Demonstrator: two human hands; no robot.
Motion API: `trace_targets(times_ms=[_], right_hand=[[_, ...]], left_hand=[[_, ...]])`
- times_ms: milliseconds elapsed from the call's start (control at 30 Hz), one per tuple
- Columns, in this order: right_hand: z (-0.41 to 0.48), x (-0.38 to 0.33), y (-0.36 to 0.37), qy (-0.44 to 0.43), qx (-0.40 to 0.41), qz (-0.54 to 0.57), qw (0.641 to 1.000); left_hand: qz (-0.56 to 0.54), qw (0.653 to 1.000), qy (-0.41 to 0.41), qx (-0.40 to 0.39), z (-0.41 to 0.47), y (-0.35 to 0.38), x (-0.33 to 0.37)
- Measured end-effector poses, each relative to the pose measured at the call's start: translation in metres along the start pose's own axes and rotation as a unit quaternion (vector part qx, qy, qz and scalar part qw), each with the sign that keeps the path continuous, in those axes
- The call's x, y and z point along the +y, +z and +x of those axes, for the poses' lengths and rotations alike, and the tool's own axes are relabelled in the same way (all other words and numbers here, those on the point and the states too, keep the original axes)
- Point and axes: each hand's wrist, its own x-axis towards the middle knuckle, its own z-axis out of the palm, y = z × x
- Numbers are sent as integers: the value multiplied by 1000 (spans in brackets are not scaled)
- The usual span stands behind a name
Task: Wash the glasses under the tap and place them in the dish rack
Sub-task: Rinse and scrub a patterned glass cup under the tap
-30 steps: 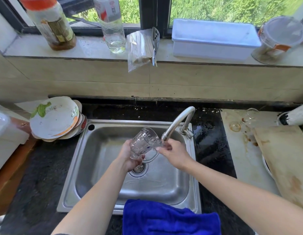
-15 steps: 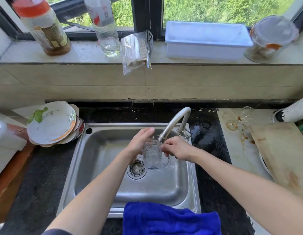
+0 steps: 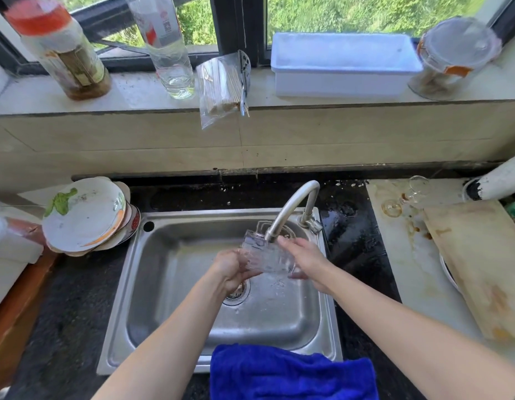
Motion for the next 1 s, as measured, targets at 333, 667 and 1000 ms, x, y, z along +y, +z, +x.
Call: trace_targets(times_ms=[333,667,1000], right_hand=[[13,-14,-5,41,-25,-16,999],[20,-20,-1,14,11,-114,993],[16,-3,29,-56,33,-145,987]], left_hand=[[229,970,80,-4,-14,-16,23],[337,929,77,-131,-32,14,31],[276,950,143,-24,-26,15,12]])
